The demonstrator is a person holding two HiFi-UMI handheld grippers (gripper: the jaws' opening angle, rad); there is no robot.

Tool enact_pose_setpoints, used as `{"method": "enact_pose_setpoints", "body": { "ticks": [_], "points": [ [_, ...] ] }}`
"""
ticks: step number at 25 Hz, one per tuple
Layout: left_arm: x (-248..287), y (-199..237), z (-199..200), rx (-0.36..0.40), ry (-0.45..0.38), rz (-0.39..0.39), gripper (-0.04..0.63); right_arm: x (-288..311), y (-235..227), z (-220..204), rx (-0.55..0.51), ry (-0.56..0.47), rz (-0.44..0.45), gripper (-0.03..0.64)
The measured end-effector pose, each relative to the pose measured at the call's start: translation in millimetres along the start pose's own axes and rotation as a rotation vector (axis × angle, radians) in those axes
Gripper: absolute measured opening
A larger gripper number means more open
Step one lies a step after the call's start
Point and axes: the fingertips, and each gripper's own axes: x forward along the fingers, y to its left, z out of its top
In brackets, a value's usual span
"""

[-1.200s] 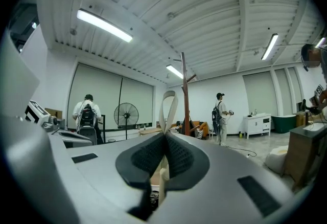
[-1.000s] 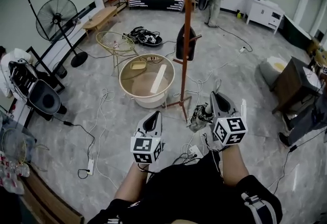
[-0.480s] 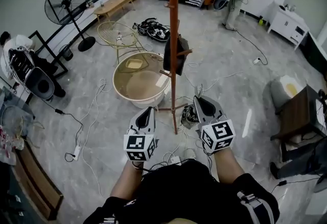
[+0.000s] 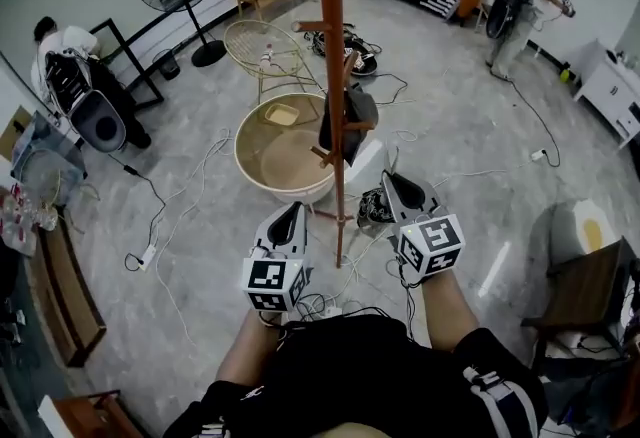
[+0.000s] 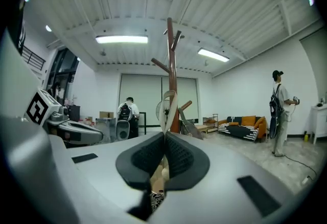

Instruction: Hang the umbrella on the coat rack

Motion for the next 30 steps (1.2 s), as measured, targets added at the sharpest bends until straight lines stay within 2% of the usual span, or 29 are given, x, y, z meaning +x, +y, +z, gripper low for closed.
{"method": "enact_pose_setpoints", "body": {
  "ticks": [6,11,16,21,30],
  "points": [
    [28,3,-10,-0.02,0.029,0.123,0.017,45,-53,-21,0.084,0.02,0.079,0.015],
    [44,-4,-17,-0.011,0.041,0.181,0.017,73,-85,-49,0.116,0.06,0.112,0.015],
    [41,-4,-23,-0.014,0.062,0.226,0.017,96,-96,-66,0.087,0.118,0.128,0.015],
    [33,-2,-24,-0.023,0.085,0.264,0.017,116,-104,-71,0.114,0.148,0.148,0.014],
    [14,-3,-29,-0.018,0.105,0.304,0.017,130,-102,-109,0.195,0.243,0.17,0.014]
  ]
}}
